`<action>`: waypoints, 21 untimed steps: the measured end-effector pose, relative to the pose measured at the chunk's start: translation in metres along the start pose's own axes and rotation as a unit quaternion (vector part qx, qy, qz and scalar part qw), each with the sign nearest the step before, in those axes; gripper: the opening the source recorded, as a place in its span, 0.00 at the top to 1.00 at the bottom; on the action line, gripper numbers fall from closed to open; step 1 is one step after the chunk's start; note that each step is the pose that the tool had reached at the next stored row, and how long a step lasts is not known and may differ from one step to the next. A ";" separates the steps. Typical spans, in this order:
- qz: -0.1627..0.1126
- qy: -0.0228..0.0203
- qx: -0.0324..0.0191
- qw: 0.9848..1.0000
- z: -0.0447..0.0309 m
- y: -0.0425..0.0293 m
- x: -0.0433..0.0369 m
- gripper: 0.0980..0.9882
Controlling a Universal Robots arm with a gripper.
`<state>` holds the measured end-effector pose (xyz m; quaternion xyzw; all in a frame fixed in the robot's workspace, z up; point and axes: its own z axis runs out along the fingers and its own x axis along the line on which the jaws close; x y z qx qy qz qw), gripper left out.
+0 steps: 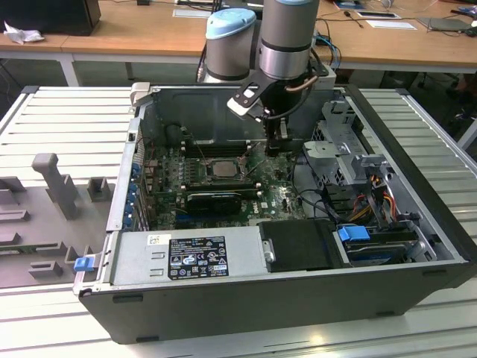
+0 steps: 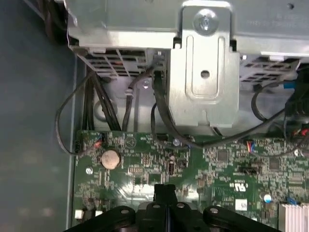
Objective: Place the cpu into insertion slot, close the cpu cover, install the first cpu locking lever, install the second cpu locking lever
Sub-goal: 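Close the cpu cover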
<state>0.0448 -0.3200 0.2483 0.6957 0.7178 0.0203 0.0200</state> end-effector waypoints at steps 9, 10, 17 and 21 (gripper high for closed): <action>0.000 0.001 0.000 1.000 -0.0015 -0.0099 0.0003 0.99; 0.000 0.001 0.000 1.000 -0.0021 -0.0115 0.0004 0.99; 0.000 0.001 0.000 1.000 -0.0033 -0.0295 0.0009 0.99; 0.000 0.001 0.000 1.000 -0.0040 -0.0378 0.0012 0.99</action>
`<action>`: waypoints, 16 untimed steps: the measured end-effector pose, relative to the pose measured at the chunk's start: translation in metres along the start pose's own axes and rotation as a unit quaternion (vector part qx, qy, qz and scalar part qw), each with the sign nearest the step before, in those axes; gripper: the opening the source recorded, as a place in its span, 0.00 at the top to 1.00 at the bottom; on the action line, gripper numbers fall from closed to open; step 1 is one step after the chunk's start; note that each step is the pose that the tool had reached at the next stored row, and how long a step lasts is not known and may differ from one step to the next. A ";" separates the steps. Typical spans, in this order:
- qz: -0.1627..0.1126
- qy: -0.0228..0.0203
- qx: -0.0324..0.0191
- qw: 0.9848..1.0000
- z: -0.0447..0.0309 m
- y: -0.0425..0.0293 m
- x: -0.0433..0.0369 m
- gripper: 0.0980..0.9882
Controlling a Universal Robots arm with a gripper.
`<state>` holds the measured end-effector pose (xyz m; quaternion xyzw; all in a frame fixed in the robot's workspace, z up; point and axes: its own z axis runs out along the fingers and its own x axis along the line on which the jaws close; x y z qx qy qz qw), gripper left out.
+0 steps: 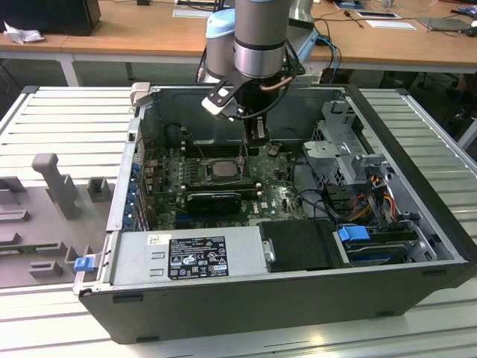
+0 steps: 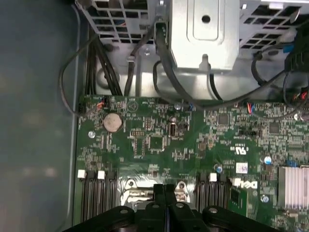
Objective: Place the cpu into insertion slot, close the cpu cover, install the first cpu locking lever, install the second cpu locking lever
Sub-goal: 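Close the cpu cover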
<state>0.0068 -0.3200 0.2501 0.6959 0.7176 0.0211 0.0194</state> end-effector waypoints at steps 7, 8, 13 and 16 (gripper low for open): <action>0.000 0.000 -0.001 1.000 0.0032 -0.0260 0.0007 0.99; 0.000 0.000 -0.001 1.000 0.0054 -0.0266 0.0007 0.99; -0.001 0.000 -0.001 1.000 0.0153 -0.0361 0.0010 0.99; -0.002 0.000 -0.001 1.000 0.0156 -0.0410 0.0012 0.99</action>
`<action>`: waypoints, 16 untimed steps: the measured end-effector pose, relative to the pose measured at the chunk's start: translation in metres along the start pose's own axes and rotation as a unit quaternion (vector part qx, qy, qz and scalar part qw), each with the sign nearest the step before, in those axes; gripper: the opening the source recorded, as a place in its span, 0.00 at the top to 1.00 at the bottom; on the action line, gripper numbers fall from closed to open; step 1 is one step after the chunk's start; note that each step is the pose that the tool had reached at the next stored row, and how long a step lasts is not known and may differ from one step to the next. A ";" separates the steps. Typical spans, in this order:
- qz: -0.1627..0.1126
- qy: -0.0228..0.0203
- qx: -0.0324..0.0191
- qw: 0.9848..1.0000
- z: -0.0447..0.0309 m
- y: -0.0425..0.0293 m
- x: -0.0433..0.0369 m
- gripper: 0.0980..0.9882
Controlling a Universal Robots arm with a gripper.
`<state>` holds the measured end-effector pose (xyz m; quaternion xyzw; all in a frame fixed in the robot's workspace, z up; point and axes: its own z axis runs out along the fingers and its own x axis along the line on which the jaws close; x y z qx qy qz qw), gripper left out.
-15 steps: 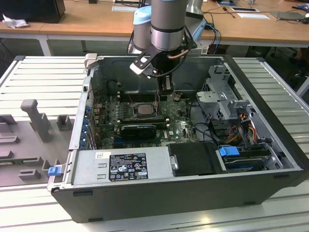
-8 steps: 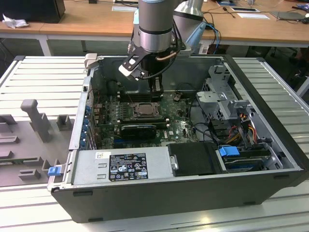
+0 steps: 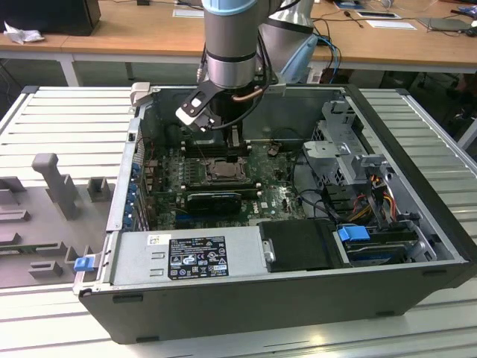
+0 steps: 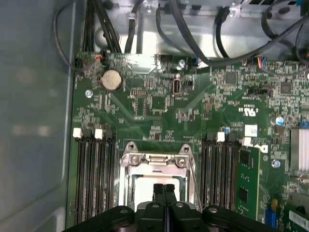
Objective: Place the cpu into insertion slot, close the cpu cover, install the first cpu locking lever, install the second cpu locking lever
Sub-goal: 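Close the cpu cover, then install the first cpu locking lever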
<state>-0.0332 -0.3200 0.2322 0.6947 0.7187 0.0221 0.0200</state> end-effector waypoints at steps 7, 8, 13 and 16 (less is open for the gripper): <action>0.000 0.000 0.000 1.000 0.0000 -0.0046 0.0001 0.99; 0.000 0.000 0.000 1.000 0.0000 -0.0049 0.0002 0.99; 0.000 0.000 0.000 1.000 -0.0002 -0.0073 0.0002 0.99; 0.000 0.000 0.000 1.000 -0.0030 -0.0072 0.0002 0.99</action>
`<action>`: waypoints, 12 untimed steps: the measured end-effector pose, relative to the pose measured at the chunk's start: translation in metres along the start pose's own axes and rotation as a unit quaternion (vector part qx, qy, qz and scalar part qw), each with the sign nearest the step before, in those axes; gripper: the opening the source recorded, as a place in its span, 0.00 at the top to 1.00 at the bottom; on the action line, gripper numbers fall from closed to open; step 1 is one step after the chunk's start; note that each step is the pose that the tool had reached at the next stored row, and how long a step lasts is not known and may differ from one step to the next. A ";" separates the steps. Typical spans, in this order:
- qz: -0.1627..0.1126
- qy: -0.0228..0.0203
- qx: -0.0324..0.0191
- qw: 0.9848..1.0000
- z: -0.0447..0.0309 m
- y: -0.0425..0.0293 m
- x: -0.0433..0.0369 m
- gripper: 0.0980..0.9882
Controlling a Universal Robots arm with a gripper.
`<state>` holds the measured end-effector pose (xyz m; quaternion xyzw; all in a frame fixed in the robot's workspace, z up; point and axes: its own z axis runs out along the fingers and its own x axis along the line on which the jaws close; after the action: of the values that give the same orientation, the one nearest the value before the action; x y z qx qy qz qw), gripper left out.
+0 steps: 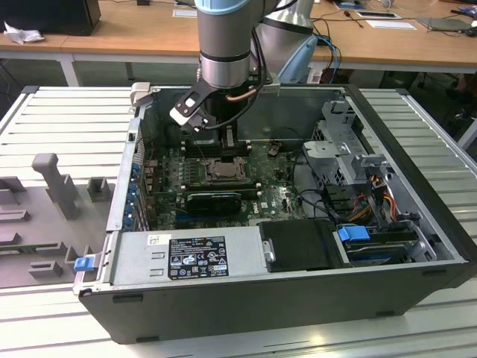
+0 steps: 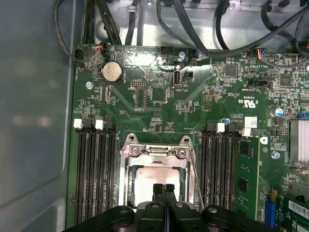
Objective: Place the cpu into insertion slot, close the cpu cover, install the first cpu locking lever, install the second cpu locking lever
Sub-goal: 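Install the first cpu locking lever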
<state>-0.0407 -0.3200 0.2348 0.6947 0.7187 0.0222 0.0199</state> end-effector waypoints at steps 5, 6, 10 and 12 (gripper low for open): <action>0.000 0.000 0.000 1.000 -0.0163 0.0010 0.0001 0.99; 0.000 0.000 0.000 1.000 -0.0218 0.0013 0.0001 0.99; 0.000 0.000 0.000 1.000 -0.0367 0.0022 0.0001 0.99; -0.011 0.001 0.000 1.000 -0.0367 0.0022 0.0001 0.99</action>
<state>-0.0406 -0.3200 0.2716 0.6864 0.7267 0.0221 0.0194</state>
